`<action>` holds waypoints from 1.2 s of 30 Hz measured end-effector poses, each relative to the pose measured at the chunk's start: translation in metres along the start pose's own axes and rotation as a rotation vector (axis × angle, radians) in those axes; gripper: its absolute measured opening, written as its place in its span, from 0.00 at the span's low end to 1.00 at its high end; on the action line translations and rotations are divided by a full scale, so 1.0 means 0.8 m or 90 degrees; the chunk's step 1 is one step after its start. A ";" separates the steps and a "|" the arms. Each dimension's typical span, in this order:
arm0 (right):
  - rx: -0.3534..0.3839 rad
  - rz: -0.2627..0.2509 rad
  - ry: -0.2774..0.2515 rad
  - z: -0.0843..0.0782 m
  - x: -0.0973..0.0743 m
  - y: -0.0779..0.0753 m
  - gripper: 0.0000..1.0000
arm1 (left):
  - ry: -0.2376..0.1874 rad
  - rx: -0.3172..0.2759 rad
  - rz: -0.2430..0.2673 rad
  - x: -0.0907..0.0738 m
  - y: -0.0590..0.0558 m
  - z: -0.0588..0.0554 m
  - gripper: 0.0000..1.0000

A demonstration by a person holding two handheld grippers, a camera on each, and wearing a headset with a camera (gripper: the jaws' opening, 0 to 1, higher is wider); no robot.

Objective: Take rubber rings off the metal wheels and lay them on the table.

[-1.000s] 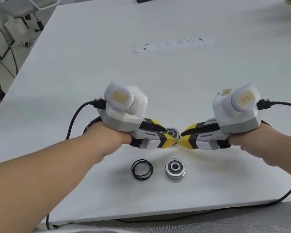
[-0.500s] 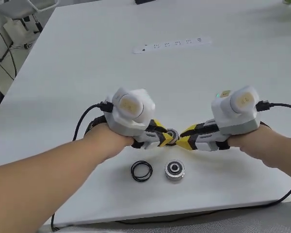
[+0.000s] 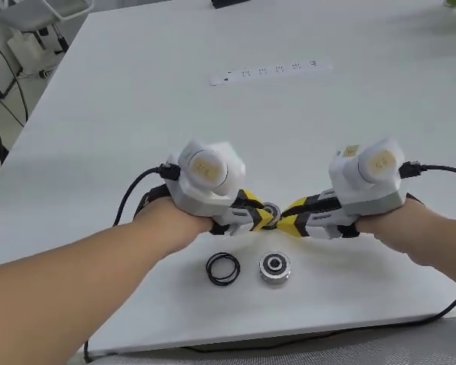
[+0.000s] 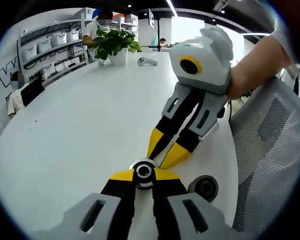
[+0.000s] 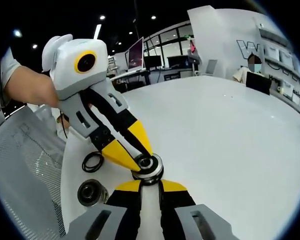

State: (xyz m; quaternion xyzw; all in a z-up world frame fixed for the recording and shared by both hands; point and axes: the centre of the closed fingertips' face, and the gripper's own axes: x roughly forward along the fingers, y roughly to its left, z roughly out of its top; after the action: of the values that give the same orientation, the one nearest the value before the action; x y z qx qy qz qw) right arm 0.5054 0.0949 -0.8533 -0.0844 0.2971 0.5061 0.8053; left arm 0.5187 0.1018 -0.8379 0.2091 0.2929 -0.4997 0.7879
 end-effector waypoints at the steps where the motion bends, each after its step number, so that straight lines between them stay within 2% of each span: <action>1: 0.003 -0.002 0.001 0.000 0.000 0.001 0.09 | -0.001 -0.001 0.002 0.001 0.001 0.000 0.07; 2: 0.011 0.016 0.016 -0.005 0.000 0.010 0.06 | 0.000 -0.002 0.002 0.001 0.001 -0.001 0.07; 3: 0.006 0.001 0.000 0.001 0.000 0.006 0.06 | -0.001 -0.003 0.003 0.001 0.002 0.000 0.07; 6: 0.024 -0.004 0.004 0.001 0.001 0.007 0.06 | -0.003 -0.007 0.006 0.001 0.002 -0.001 0.07; 9: 0.040 -0.005 0.005 0.001 -0.002 0.008 0.00 | -0.003 -0.008 0.010 0.001 0.003 -0.001 0.07; 15: 0.086 -0.008 -0.003 -0.001 -0.006 0.003 0.00 | -0.006 -0.012 0.014 0.001 0.003 -0.001 0.07; 18: 0.171 -0.005 -0.018 -0.001 -0.007 0.001 0.00 | -0.004 -0.011 0.014 0.001 0.003 -0.001 0.07; 19: 0.195 -0.007 -0.035 0.002 -0.008 -0.003 0.00 | -0.004 -0.011 0.013 0.001 0.004 -0.001 0.07; 22: 0.231 -0.011 -0.049 0.005 -0.013 -0.011 0.00 | -0.001 -0.009 0.013 0.001 0.003 -0.001 0.07; 24: 0.267 -0.011 -0.076 0.013 -0.018 -0.015 0.00 | 0.000 -0.008 0.013 0.002 0.003 -0.001 0.07; 36: 0.268 0.003 -0.089 0.019 -0.018 -0.008 0.00 | 0.002 -0.009 0.014 0.002 0.003 -0.001 0.07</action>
State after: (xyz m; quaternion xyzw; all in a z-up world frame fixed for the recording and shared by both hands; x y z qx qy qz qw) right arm 0.5124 0.0874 -0.8342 0.1215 0.3395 0.4398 0.8225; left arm 0.5216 0.1021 -0.8397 0.2073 0.2957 -0.4886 0.7943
